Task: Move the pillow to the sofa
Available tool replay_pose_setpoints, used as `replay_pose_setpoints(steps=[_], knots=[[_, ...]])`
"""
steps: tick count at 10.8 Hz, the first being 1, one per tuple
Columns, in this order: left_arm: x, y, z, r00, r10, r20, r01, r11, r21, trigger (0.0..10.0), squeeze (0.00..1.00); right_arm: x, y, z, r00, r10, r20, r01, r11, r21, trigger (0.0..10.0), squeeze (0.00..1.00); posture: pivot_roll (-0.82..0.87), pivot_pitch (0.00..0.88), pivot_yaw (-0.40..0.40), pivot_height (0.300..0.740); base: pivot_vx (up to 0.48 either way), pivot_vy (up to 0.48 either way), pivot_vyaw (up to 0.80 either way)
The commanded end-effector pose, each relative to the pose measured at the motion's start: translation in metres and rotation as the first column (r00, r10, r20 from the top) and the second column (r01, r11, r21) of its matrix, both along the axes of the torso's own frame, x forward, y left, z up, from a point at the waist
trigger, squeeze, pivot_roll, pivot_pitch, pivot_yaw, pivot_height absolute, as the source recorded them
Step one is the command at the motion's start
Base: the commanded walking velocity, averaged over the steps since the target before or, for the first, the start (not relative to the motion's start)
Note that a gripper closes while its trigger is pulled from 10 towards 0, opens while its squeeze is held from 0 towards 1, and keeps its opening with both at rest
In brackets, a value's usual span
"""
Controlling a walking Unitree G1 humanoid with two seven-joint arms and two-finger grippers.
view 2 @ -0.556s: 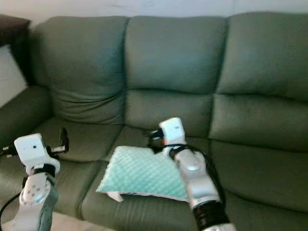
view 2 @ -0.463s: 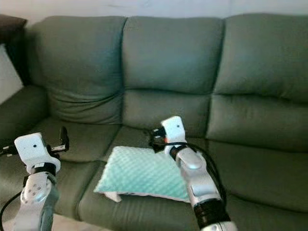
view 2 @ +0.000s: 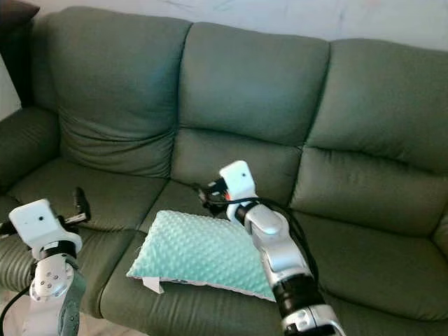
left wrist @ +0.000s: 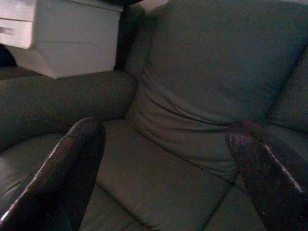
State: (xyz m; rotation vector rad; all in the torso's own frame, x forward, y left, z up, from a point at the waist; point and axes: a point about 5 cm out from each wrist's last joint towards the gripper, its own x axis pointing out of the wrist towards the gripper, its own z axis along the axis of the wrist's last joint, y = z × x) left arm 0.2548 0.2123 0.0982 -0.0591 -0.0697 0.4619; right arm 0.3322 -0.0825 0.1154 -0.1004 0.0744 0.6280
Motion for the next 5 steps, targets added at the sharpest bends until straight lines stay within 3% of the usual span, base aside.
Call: replay_pose_setpoints(steps=[1, 5], knots=[[-0.0030, 0.0004, -0.0044, 1.000, 0.018, -0.016, -0.018, 1.000, -0.001, 10.0, 0.00, 0.0026, 0.0000, 0.0034, 1.000, 0.007, 0.013, -0.007, 1.000, -0.007, 10.0, 0.00, -0.17, 0.000, -0.074, 0.740, 0.000, 0.000, 0.00], [-0.0012, -0.0058, -0.0014, 0.997, -0.051, -0.050, 0.055, 0.996, 0.069, 10.0, 0.00, 0.0012, 0.0048, -0.0024, 0.999, -0.040, 0.001, 0.040, 0.998, 0.044, 10.0, 0.00, -0.16, 0.000, 0.001, 0.740, 0.000, 0.000, 0.00]])
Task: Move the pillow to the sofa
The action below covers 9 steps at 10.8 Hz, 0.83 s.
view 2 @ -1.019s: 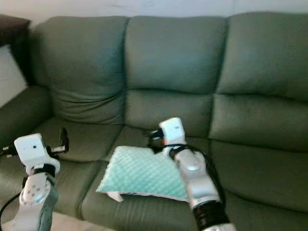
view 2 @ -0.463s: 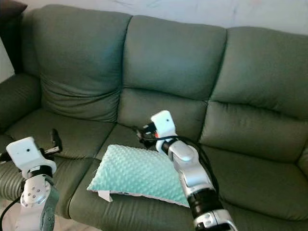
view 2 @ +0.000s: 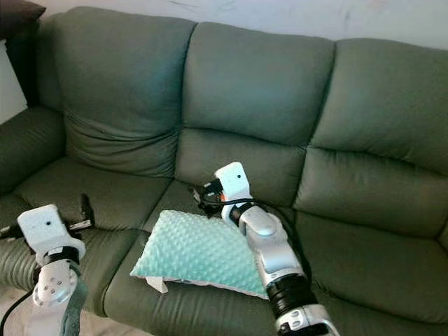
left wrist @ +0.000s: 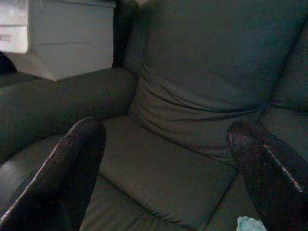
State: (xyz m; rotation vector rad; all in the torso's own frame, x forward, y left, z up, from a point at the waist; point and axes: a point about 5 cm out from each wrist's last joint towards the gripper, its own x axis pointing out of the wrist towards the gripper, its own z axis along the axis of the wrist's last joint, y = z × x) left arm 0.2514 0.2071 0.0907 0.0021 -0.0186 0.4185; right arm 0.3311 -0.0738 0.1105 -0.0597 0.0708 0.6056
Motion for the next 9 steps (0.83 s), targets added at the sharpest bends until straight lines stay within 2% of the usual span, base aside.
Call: replay_pose_setpoints(steps=[1, 7, 9], knots=[[0.0027, 0.0007, 0.0071, 1.000, -0.011, 0.014, 0.011, 1.000, 0.015, 10.0, 0.00, 0.0023, -0.0028, 0.0030, 1.000, -0.020, 0.008, 0.020, 1.000, 0.011, 10.0, 0.00, -0.16, 0.000, 0.007, 0.740, 0.000, 0.000, 0.00], [0.0023, -0.0041, 0.0056, 0.999, -0.040, 0.000, 0.040, 0.999, -0.017, 10.0, 0.00, 0.0029, -0.0040, 0.0019, 0.999, -0.034, 0.013, 0.034, 0.999, 0.002, 10.0, 0.00, -0.17, 0.000, 0.019, 0.740, 0.000, 0.000, 0.00], [0.0027, -0.0050, 0.0056, 0.999, -0.054, -0.008, 0.054, 0.998, -0.015, 10.0, 0.00, 0.0016, -0.0024, 0.0011, 0.999, -0.028, 0.022, 0.028, 1.000, -0.014, 10.0, 0.00, -0.17, 0.000, 0.025, 0.740, 0.000, 0.000, 0.80]])
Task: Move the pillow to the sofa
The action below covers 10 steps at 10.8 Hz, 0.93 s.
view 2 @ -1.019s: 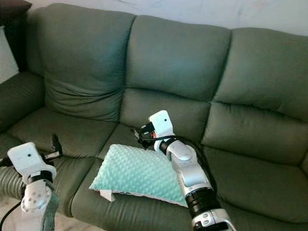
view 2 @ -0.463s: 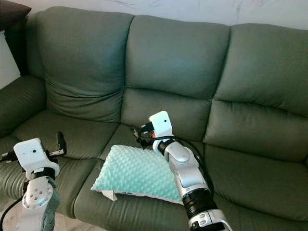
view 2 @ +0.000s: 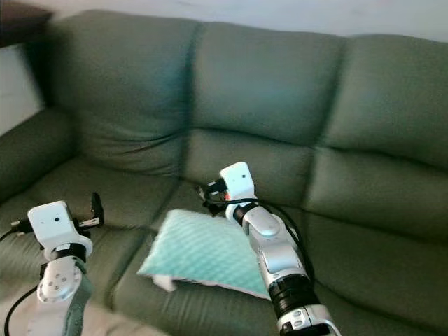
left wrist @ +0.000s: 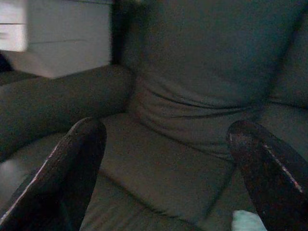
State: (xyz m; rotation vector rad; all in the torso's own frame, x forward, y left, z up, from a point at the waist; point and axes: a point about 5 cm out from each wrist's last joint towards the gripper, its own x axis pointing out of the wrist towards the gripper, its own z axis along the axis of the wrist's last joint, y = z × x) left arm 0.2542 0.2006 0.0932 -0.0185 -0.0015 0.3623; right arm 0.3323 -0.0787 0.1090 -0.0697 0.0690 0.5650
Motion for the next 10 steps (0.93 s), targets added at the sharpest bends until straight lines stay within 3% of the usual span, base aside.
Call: replay_pose_setpoints(steps=[1, 5, 7, 10], knots=[[0.0000, 0.0017, 0.0033, 1.000, 0.002, 0.004, -0.002, 1.000, 0.009, 10.0, 0.00, -0.0001, 0.0028, 0.0023, 1.000, 0.012, 0.016, -0.012, 1.000, -0.003, 10.0, 0.00, -0.17, 0.000, 0.026, 0.740, 0.000, 0.000, 0.80], [0.0010, -0.0033, 0.0021, 0.999, -0.024, -0.044, 0.023, 1.000, -0.013, 10.0, 0.00, -0.0016, 0.0042, -0.0002, 1.000, 0.017, 0.011, -0.017, 1.000, -0.005, 10.0, 0.00, -0.17, 0.000, 0.035, 0.740, 0.000, 0.000, 0.80], [0.0021, -0.0078, 0.0034, 0.995, -0.101, -0.016, 0.100, 0.994, -0.053, 10.0, 0.00, -0.0016, 0.0042, -0.0001, 1.000, 0.016, 0.011, -0.016, 1.000, -0.004, 10.0, 0.00, -0.17, 0.000, 0.036, 0.740, 0.000, 0.000, 0.80], [0.0001, -0.0077, 0.0019, 0.995, -0.097, -0.035, 0.094, 0.992, -0.079, 10.0, 0.00, -0.0020, 0.0053, -0.0003, 1.000, 0.020, 0.011, -0.020, 1.000, -0.004, 10.0, 0.00, -0.17, 0.000, 0.036, 0.740, 0.000, 0.000, 0.80]])
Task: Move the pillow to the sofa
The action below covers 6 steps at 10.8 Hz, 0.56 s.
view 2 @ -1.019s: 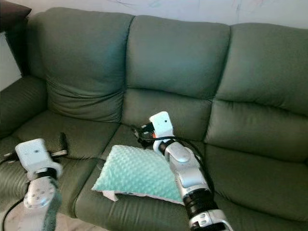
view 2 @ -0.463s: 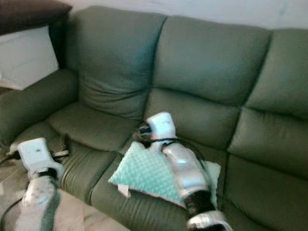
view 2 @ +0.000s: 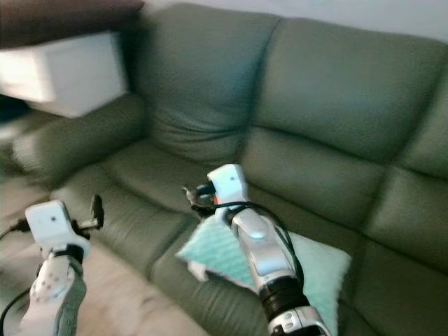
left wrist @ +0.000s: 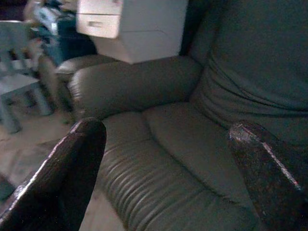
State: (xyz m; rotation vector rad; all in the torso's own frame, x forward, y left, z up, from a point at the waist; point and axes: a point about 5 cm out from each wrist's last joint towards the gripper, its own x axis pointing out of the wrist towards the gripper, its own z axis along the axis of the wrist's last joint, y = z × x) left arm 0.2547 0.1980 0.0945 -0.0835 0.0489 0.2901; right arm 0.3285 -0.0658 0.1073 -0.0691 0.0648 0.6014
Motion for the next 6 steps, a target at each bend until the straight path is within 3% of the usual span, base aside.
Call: replay_pose_setpoints(steps=[1, 6], knots=[[-0.0007, -0.0058, 0.0002, 1.000, -0.028, -0.002, 0.028, 1.000, -0.010, 10.0, 0.00, 0.0015, -0.0075, 0.0014, 1.000, -0.014, 0.009, 0.014, 1.000, -0.006, 10.0, 0.00, -0.17, 0.000, 0.037, 0.740, 0.000, 0.000, 0.80], [-0.0014, -0.0048, -0.0015, 1.000, -0.023, -0.014, 0.023, 0.999, -0.026, 10.0, 0.00, 0.0011, -0.0065, 0.0010, 1.000, -0.010, 0.008, 0.010, 1.000, -0.006, 10.0, 0.00, -0.17, 0.000, 0.040, 0.740, 0.000, 0.000, 0.80]])
